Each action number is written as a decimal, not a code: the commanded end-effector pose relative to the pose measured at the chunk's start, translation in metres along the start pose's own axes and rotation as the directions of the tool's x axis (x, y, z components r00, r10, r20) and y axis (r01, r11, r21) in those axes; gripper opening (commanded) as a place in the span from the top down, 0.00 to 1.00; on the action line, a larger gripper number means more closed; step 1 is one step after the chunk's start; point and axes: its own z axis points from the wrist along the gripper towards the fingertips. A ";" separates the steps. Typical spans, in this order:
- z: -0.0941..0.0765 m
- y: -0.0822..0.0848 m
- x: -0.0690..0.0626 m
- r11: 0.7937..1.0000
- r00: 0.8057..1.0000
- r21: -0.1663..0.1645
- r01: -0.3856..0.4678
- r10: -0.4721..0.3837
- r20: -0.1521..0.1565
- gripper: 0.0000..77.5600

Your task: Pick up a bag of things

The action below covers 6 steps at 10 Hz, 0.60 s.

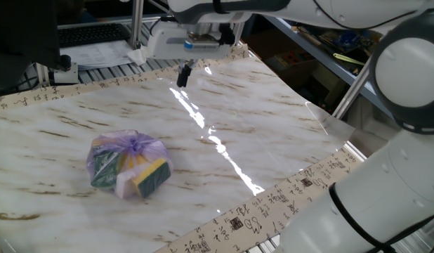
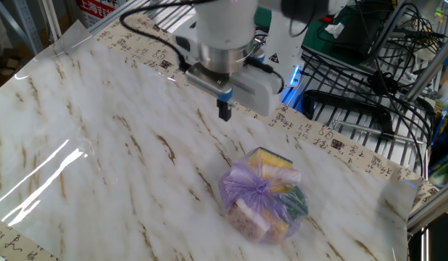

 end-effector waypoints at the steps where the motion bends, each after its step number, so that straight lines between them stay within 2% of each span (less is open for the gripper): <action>1: -0.016 0.007 0.007 1.000 1.000 -0.003 -0.005 0.005 0.020 1.00; 4: -0.024 0.027 0.018 0.998 0.998 -0.003 -0.062 0.062 0.010 1.00; 6: -0.026 0.029 0.022 0.998 0.997 -0.006 -0.070 0.070 0.026 1.00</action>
